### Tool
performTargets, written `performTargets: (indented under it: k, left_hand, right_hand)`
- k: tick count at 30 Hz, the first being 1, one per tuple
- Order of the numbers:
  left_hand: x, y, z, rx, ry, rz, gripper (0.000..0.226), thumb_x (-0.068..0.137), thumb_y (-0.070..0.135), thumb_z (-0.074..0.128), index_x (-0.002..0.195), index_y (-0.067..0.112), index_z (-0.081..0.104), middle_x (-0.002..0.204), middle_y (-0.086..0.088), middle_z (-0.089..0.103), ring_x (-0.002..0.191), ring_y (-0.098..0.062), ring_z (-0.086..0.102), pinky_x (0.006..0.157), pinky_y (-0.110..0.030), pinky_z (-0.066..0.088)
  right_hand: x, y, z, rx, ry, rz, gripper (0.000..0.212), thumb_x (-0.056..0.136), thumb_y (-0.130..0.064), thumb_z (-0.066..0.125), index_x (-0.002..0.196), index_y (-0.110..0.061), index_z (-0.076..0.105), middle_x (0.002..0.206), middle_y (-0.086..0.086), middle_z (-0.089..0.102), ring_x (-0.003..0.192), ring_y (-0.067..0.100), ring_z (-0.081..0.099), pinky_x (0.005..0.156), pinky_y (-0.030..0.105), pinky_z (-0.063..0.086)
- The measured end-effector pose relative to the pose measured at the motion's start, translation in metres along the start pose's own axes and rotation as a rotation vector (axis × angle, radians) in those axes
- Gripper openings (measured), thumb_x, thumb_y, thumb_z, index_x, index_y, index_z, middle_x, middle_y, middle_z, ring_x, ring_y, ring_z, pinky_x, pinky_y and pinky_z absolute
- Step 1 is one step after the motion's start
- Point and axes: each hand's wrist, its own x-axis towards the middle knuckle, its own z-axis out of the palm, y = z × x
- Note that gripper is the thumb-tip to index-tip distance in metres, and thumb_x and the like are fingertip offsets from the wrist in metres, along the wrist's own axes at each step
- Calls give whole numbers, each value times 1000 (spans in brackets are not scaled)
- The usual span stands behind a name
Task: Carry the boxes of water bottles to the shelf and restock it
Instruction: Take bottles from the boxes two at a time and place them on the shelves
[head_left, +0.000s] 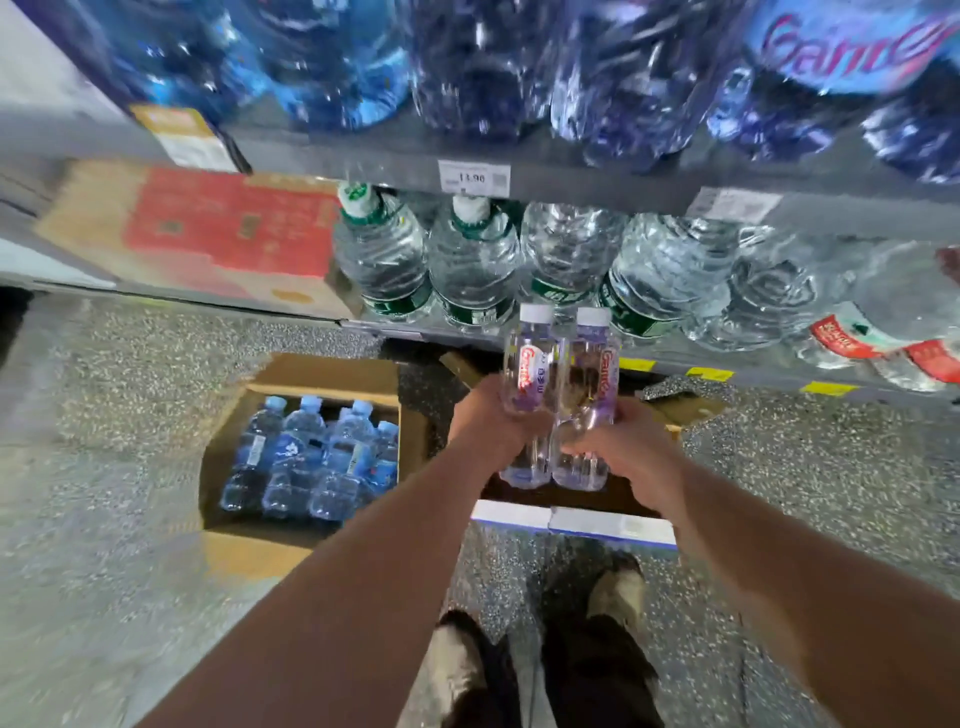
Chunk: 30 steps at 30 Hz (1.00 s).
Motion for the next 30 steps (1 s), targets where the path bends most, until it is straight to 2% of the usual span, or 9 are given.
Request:
performTargets:
  k: [3, 6, 9, 12, 15, 17, 22, 27, 30]
  left_hand:
    - [-27, 41, -48, 60, 74, 142, 51, 75, 35, 77, 116, 14, 55, 102, 3, 64, 92, -19, 61, 67, -23, 47]
    - [-55, 92, -92, 105, 147, 242, 68, 73, 42, 78, 128, 13, 50, 120, -6, 62, 110, -26, 58, 84, -32, 48]
    - [-91, 137, -130, 55, 232, 357, 59, 65, 40, 83, 111, 11, 60, 108, -13, 67, 103, -30, 63, 83, -35, 50]
    - [-130, 179, -163, -25, 275, 477, 76, 51, 47, 80, 115, 12, 61, 109, -10, 69, 103, -28, 65, 91, -41, 52]
    - [-180, 226, -198, -13, 287, 612, 62, 67, 37, 81, 119, 11, 58, 114, -5, 66, 106, -24, 62, 93, -40, 50]
    - [-217, 258, -220, -31, 322, 725, 67, 58, 48, 81, 112, 13, 62, 107, -6, 69, 102, -25, 64, 90, -39, 52]
    - [-297, 321, -268, -89, 388, 879, 38, 70, 31, 82, 95, 12, 60, 84, 1, 66, 75, -15, 63, 64, -19, 48]
    - [-362, 370, -297, -73, 418, 1032, 52, 67, 43, 80, 110, 18, 62, 105, 1, 68, 94, -20, 63, 88, -36, 51]
    - [-393, 400, -310, -132, 411, 1093, 41, 64, 39, 81, 96, 21, 62, 97, 2, 70, 92, -22, 66, 89, -41, 53]
  right_hand:
    - [-44, -51, -3, 90, 44, -109, 42, 66, -2, 83, 103, -6, 65, 96, 12, 72, 87, 27, 68, 75, 37, 56]
    - [-87, -105, -10, 95, 139, -289, 48, 65, -11, 85, 107, -2, 64, 101, 12, 69, 86, 20, 62, 64, 20, 49]
    - [-136, -153, -20, 188, 206, -383, 49, 53, -9, 88, 96, -10, 65, 89, 6, 69, 78, 22, 62, 59, 23, 47]
    - [-190, -197, -37, 226, 250, -514, 44, 45, -10, 89, 80, -14, 63, 71, 2, 64, 71, 22, 59, 69, 41, 52]
    - [-248, -241, -55, 190, 324, -634, 57, 42, -23, 88, 93, -8, 68, 79, 4, 69, 71, 19, 63, 64, 32, 50]
    - [-287, -268, -69, 181, 384, -711, 67, 29, -35, 85, 90, -11, 67, 82, 2, 71, 76, 20, 66, 67, 31, 53]
    - [-390, -322, -99, 218, 455, -893, 47, 51, -17, 91, 71, -14, 48, 67, 1, 52, 61, 16, 45, 54, 31, 36]
    - [-473, -356, -127, 172, 495, -1014, 43, 56, -15, 89, 81, -11, 54, 72, 1, 56, 65, 19, 51, 58, 30, 43]
    - [-510, -375, -144, 152, 551, -1092, 44, 56, -16, 88, 85, -10, 55, 78, 3, 60, 73, 24, 56, 69, 38, 49]
